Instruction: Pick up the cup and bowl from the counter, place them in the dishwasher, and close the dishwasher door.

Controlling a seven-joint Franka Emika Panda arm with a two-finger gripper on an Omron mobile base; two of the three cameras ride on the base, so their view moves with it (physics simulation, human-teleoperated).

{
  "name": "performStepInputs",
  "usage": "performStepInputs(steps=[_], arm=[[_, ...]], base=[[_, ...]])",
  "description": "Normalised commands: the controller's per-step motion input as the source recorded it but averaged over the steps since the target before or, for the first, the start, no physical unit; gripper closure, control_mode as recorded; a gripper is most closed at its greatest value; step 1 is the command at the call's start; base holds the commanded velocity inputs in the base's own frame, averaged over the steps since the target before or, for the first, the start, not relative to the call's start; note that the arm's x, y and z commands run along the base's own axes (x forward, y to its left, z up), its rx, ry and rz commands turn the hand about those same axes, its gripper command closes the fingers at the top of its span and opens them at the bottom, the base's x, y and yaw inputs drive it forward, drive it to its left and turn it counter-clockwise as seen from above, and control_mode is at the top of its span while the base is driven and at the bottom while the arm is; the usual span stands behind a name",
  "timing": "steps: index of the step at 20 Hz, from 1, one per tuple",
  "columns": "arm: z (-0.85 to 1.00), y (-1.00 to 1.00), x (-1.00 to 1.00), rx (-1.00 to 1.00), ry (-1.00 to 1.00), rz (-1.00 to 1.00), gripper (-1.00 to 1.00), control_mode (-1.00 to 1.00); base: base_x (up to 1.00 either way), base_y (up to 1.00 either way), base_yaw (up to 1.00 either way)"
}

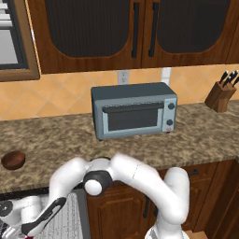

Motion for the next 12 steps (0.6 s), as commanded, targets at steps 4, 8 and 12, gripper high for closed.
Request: performStepInputs(steps=[4, 8, 12], arm=[[0.93, 0.00, -0.06, 0.02, -0.06, 0.00, -1.00, -1.00], [0.90, 0.00, -0.09, 0.03, -0.04, 0.00, -1.00, -1.00], [1.00, -0.13, 0.00, 0.12, -0.07, 0.00, -1.00, -1.00]], base=[[0.00, 0.00, 0.00], [0.00, 0.00, 0.00], [0.00, 0.00, 0.00]])
